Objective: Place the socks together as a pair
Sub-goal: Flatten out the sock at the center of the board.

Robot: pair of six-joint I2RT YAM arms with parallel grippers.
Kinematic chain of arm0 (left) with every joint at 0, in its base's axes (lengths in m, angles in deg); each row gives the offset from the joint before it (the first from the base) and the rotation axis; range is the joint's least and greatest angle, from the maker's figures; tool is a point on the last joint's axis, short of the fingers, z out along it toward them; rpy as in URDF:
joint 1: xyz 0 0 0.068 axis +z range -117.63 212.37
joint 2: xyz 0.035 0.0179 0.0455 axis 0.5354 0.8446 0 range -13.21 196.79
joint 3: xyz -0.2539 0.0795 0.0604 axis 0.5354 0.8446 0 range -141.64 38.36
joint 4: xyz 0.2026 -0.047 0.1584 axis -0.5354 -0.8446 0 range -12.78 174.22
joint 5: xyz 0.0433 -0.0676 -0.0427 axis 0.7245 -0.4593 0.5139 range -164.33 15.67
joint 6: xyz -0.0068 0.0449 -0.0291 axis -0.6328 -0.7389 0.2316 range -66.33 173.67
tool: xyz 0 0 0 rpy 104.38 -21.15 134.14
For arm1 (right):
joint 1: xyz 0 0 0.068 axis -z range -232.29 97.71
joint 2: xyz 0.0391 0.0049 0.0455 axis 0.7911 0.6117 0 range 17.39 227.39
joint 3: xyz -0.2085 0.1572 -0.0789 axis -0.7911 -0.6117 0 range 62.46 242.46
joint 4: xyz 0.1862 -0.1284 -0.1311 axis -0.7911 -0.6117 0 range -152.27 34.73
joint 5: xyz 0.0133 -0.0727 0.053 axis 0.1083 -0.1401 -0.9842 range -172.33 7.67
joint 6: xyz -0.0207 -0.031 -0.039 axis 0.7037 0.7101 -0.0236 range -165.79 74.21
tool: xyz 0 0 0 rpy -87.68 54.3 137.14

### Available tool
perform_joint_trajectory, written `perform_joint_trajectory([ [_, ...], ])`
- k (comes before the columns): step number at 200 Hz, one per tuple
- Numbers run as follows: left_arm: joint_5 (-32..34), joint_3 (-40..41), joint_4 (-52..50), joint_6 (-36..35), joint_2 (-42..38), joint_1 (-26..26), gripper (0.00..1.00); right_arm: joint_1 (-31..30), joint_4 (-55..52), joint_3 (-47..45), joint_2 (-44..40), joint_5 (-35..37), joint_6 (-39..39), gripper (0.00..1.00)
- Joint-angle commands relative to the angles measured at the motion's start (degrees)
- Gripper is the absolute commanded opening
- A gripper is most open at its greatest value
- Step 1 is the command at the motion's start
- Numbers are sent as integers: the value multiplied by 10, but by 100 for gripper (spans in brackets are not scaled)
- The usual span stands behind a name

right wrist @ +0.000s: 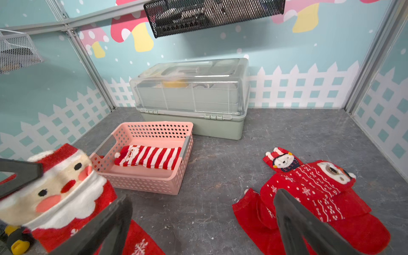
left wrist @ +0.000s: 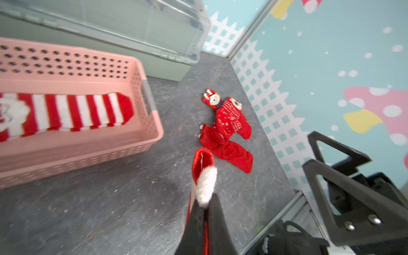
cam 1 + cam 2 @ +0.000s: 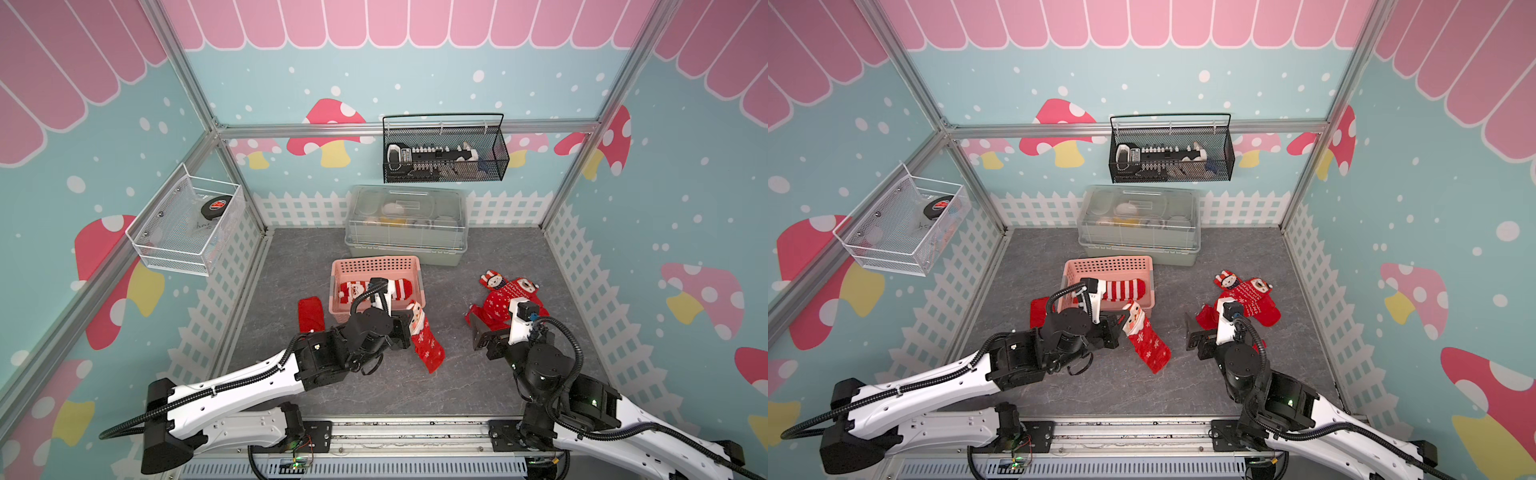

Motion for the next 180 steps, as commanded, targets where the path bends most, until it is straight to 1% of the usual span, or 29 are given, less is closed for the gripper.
perform_joint_trajectory([
  [1, 113, 88, -13, 142, -53, 1, 0, -1, -30, -2, 22, -15, -47, 99],
  [12, 132, 143, -16, 185, -86, 1, 0, -1, -25, -9, 38, -19, -55, 99],
  [23, 136, 189, -18, 211, -111, 1, 0, -1, -24, -12, 57, -26, -64, 98],
  [30, 133, 211, -26, 222, -121, 0, 9, -1, -22, -14, 67, -30, -68, 98],
  [43, 132, 234, -61, 245, -134, 1, 33, 0, -14, -20, 85, -38, -74, 98],
  [51, 135, 238, -90, 256, -142, 1, 44, -1, -11, -23, 95, -42, -77, 99],
  [58, 142, 237, -115, 256, -150, 1, 51, -1, -9, -24, 103, -48, -78, 98],
  [68, 154, 230, -144, 243, -162, 0, 56, -1, -9, -25, 114, -55, -83, 98],
  [86, 176, 218, -174, 216, -189, 1, 58, -1, -7, -32, 131, -68, -96, 97],
  [117, 192, 211, -186, 185, -209, 2, 57, 0, 7, -55, 157, -123, -130, 89],
  [147, 185, 197, -187, 159, -194, 4, 54, -1, 19, -57, 204, -176, -180, 71],
  [162, 176, 192, -185, 156, -179, 6, 54, 0, 40, -57, 242, -212, -206, 63],
  [180, 153, 185, -184, 136, -160, 15, 54, -1, 71, -53, 293, -243, -227, 54],
])
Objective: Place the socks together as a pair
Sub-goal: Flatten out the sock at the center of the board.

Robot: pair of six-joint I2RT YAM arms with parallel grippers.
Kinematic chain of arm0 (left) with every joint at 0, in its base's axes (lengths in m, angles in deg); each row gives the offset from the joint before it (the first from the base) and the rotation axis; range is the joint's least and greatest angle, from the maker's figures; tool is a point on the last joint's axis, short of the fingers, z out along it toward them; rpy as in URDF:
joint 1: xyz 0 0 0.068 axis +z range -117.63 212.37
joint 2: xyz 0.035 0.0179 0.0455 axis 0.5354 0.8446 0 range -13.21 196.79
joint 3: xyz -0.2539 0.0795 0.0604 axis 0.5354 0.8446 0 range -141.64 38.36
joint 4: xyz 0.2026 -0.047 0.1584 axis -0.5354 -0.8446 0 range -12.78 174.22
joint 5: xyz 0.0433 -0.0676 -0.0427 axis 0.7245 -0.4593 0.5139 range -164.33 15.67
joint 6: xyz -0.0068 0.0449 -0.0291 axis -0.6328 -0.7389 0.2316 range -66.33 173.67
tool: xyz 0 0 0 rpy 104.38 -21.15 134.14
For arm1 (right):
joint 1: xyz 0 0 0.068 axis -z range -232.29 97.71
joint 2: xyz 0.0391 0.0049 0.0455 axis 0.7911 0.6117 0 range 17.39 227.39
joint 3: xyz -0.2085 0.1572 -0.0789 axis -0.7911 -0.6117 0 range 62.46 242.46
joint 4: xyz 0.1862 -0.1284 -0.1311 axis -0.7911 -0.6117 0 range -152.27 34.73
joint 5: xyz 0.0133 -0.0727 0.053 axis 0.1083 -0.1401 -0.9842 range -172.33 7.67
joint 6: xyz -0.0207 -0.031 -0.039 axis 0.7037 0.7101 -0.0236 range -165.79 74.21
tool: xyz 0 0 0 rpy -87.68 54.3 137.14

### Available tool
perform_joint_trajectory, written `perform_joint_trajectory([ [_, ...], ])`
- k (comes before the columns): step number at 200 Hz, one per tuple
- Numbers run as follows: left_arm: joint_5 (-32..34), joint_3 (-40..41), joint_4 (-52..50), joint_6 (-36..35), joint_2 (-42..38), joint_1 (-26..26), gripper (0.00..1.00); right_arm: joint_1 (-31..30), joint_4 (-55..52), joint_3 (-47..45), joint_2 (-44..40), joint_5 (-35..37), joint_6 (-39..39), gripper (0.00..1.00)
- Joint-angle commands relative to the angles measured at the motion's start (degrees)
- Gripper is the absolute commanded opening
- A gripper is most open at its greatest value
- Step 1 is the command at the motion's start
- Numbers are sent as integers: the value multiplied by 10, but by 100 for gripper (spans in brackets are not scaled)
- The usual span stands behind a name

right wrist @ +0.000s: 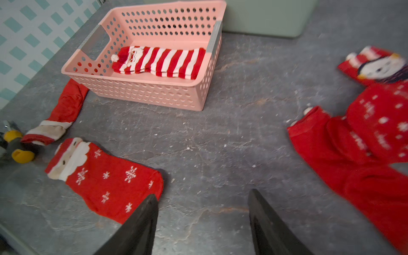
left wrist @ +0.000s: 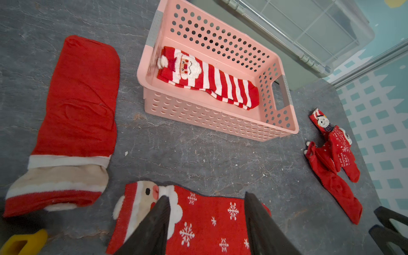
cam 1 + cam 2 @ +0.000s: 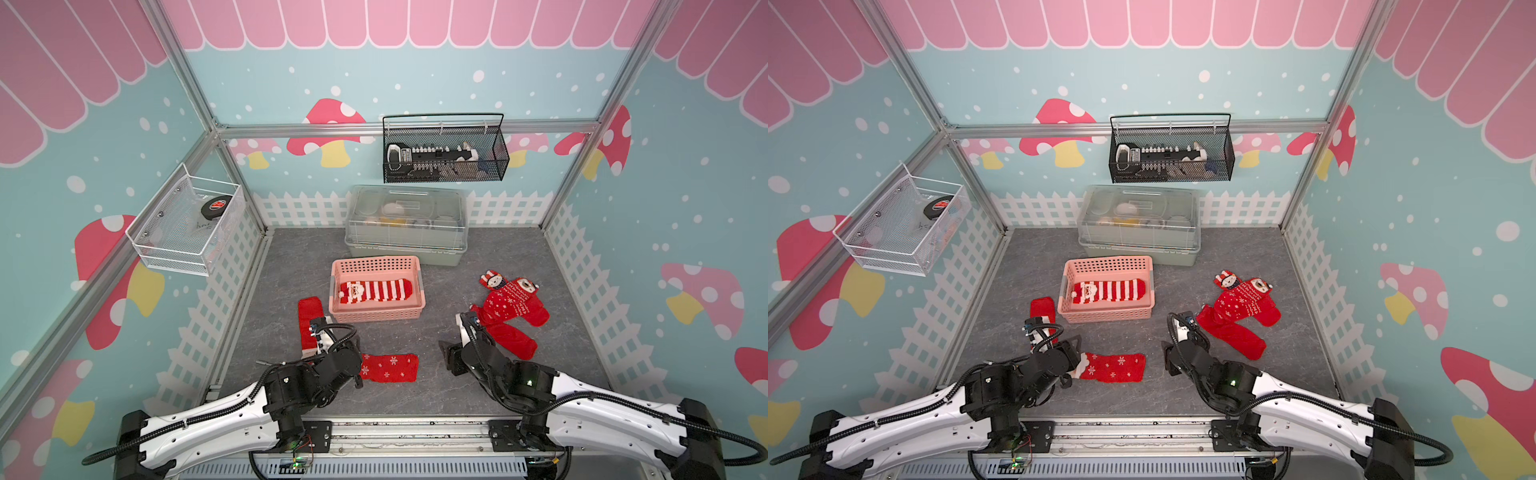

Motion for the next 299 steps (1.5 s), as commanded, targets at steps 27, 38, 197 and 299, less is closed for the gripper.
perform_joint_trajectory([
  [27, -34, -21, -15, -23, 37, 29, 54, -1, 82, 13, 120, -94, -94, 48],
  [38, -46, -20, -15, -24, 38, 41, 54, 0, 106, 15, 146, -109, -109, 48],
  [197, -95, 13, 6, -19, 25, 84, 55, -3, 204, 26, 311, -165, -191, 35],
  [299, -144, -9, -20, 7, 48, 133, 55, -2, 214, 23, 335, -132, -198, 0],
])
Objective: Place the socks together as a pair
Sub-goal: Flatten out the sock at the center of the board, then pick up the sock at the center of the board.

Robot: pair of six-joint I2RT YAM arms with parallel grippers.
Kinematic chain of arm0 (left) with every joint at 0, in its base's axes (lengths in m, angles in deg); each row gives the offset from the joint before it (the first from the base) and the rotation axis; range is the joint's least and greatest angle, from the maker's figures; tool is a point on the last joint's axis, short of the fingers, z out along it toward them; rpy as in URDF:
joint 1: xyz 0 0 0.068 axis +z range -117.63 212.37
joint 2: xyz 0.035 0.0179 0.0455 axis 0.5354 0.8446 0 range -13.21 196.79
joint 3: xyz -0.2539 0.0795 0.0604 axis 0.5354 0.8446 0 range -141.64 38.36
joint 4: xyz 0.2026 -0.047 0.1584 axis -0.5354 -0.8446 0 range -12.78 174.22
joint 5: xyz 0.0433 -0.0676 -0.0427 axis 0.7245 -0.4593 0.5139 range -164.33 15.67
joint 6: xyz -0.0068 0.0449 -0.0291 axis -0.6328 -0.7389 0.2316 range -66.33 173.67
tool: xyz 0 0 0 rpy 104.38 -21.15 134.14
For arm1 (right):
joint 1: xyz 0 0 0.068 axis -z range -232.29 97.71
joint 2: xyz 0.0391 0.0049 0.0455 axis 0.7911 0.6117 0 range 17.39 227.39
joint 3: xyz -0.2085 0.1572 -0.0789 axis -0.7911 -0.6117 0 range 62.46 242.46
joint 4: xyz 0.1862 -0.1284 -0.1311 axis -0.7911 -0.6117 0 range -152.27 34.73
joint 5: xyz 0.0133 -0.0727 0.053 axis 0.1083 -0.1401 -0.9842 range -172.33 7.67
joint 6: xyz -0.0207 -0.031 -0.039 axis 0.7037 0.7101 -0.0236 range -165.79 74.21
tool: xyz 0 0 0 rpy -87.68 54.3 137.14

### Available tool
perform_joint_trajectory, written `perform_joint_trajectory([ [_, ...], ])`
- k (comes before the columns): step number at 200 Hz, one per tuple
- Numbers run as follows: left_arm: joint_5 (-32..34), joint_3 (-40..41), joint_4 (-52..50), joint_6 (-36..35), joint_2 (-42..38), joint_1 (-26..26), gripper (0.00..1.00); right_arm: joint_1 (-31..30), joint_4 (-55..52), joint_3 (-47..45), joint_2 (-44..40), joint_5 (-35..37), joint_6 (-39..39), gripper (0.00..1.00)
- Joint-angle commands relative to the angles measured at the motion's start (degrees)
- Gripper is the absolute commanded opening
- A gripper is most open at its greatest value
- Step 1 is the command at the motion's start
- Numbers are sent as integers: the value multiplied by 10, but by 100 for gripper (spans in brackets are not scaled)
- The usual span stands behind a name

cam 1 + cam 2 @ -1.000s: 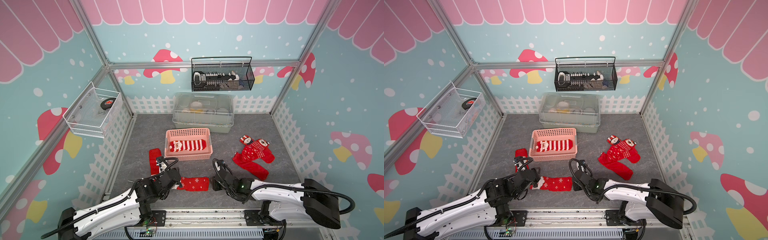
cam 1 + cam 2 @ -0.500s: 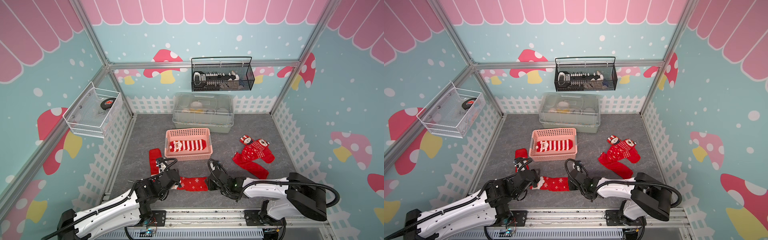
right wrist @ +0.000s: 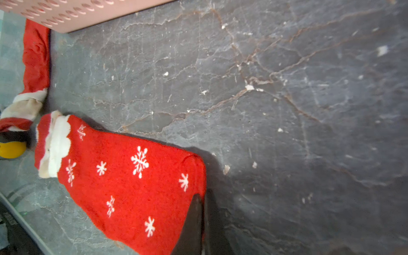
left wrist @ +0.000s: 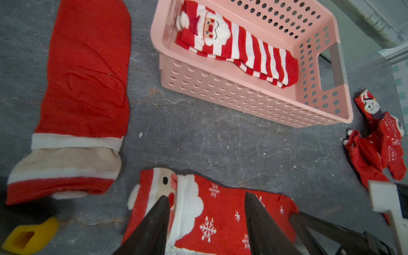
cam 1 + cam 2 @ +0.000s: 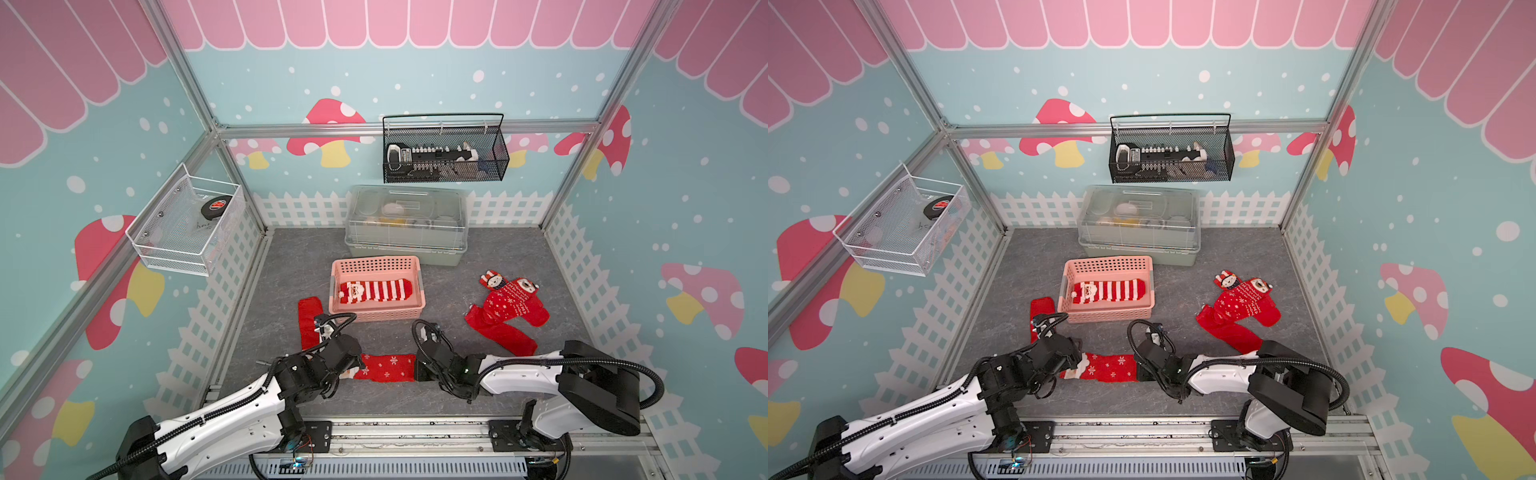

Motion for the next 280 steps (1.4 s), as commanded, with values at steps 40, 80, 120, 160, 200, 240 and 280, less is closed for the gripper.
perform_joint_trajectory([
  [40, -27, -17, -44, 70, 3, 47, 55, 6, -20, -22, -50, 66, 0, 0],
  [80, -18, -14, -70, 136, 0, 60, 54, 35, -39, -48, -101, 78, 29, 0],
  [120, -22, 7, -77, 212, -18, 74, 54, 45, -66, -34, -147, 97, 112, 34],
  [160, 2, 26, -109, 294, -34, 89, 54, 45, -76, -37, -216, 167, 250, 41],
  [200, -6, 39, -115, 333, -29, 109, 51, 45, 19, -82, -273, 214, 411, 42],
  [240, 1, 40, -124, 344, -8, 127, 50, 45, 103, -130, -285, 217, 474, 42],
  [280, -12, 41, -124, 350, 23, 154, 49, 46, 131, -169, -321, 235, 485, 42],
])
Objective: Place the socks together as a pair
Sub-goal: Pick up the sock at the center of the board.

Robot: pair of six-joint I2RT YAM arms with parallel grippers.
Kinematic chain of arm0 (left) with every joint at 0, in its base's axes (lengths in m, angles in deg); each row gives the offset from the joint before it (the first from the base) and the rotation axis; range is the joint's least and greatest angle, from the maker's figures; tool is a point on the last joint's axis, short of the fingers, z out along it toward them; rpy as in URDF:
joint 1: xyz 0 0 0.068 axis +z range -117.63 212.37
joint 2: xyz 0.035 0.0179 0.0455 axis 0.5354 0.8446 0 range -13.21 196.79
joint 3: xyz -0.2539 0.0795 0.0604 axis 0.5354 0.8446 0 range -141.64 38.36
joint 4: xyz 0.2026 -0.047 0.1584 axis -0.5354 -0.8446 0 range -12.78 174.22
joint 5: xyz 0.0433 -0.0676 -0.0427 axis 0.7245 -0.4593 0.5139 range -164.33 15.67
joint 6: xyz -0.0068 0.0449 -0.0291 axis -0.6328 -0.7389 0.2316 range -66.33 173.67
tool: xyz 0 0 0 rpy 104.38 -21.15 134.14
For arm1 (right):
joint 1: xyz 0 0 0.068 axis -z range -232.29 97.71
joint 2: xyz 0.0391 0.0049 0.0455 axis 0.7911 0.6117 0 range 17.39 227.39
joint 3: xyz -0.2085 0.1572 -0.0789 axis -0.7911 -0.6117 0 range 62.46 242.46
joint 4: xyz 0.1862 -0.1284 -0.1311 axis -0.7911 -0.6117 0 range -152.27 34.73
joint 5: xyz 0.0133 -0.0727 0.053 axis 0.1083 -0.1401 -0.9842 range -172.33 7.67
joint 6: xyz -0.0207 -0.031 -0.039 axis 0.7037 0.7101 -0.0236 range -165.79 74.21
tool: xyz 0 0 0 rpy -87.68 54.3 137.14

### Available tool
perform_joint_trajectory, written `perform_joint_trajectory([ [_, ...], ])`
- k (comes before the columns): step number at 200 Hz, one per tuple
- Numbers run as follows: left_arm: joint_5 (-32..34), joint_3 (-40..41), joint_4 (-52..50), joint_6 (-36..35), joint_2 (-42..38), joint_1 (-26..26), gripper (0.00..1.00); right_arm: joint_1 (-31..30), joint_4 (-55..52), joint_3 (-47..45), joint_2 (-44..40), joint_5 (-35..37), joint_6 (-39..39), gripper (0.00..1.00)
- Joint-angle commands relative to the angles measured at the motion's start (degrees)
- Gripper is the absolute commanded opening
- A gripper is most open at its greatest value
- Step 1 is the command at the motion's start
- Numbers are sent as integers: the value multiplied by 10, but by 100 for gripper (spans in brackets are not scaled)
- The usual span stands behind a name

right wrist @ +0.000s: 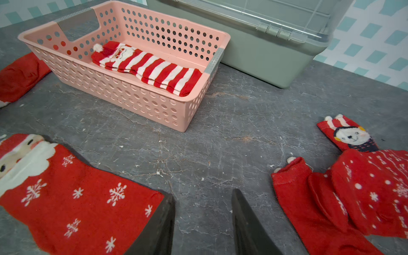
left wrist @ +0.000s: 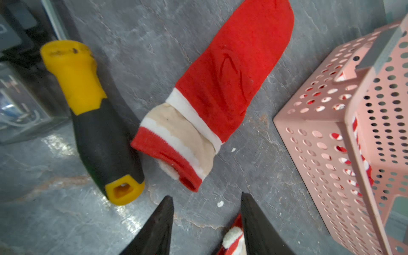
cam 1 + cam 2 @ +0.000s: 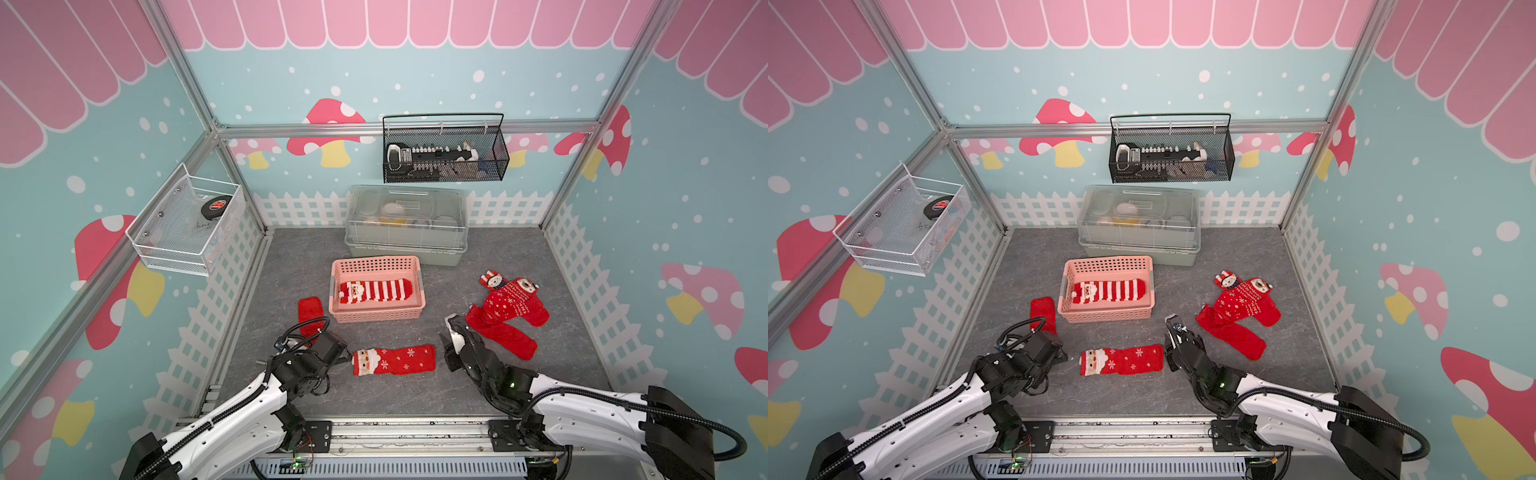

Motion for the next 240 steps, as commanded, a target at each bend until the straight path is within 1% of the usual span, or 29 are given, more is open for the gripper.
perform_joint_trajectory([
  [1, 3, 7, -17, 26, 13, 15, 49, 0, 45, -20, -28, 20, 37, 42],
  [57, -5, 26, 15, 56, 34, 19, 47, 1, 61, -51, -75, 22, 49, 42],
  [72, -7, 33, 23, 66, 37, 19, 42, 1, 61, -53, -75, 26, 50, 42],
  [82, -5, 38, 30, 69, 36, 20, 41, 0, 59, -51, -74, 25, 51, 42],
  [117, -2, 49, 62, 71, 40, 27, 40, 0, 58, -50, -73, 21, 55, 42],
  [199, -3, 52, 124, 70, 95, 36, 39, 0, 61, -49, -68, -3, 59, 42],
  [215, -5, 53, 136, 75, 107, 37, 34, 0, 65, -50, -66, -8, 61, 42],
  [240, -6, 43, 143, 67, 126, 38, 20, 0, 65, -47, -60, -13, 66, 42],
])
